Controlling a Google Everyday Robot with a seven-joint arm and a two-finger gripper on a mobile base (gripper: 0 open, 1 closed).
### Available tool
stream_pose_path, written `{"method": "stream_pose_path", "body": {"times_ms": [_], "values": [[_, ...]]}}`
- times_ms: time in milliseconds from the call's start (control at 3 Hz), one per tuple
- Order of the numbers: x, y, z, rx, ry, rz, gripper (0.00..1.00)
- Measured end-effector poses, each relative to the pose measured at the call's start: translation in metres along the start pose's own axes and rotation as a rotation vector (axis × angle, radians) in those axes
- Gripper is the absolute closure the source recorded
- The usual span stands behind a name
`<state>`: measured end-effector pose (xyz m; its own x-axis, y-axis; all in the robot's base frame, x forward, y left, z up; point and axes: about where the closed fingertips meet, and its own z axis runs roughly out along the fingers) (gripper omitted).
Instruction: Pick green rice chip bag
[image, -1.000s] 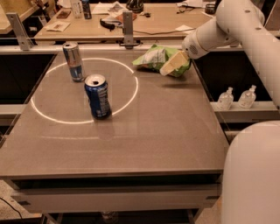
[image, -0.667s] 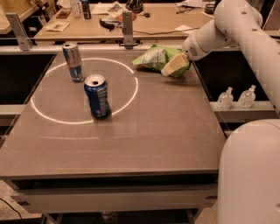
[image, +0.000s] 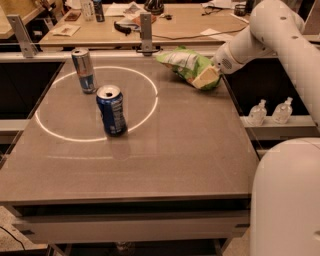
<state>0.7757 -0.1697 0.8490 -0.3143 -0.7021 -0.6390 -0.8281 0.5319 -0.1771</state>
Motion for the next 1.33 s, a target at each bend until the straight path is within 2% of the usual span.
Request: {"method": "stream_pose_path", "body": {"times_ms": [333, 667, 1000, 1333], "values": [[0.014, 0.003, -0.019, -0.013, -0.013, -0.019, 0.88], [0.019, 0.010, -0.049, -0.039, -0.097, -0.015, 1.00], [-0.001, 0.018, -0.101, -0.026, -0.259, -0.041, 1.00], [-0.028, 0.036, -0.142, -0.035, -0.357, -0.081, 1.00]]}}
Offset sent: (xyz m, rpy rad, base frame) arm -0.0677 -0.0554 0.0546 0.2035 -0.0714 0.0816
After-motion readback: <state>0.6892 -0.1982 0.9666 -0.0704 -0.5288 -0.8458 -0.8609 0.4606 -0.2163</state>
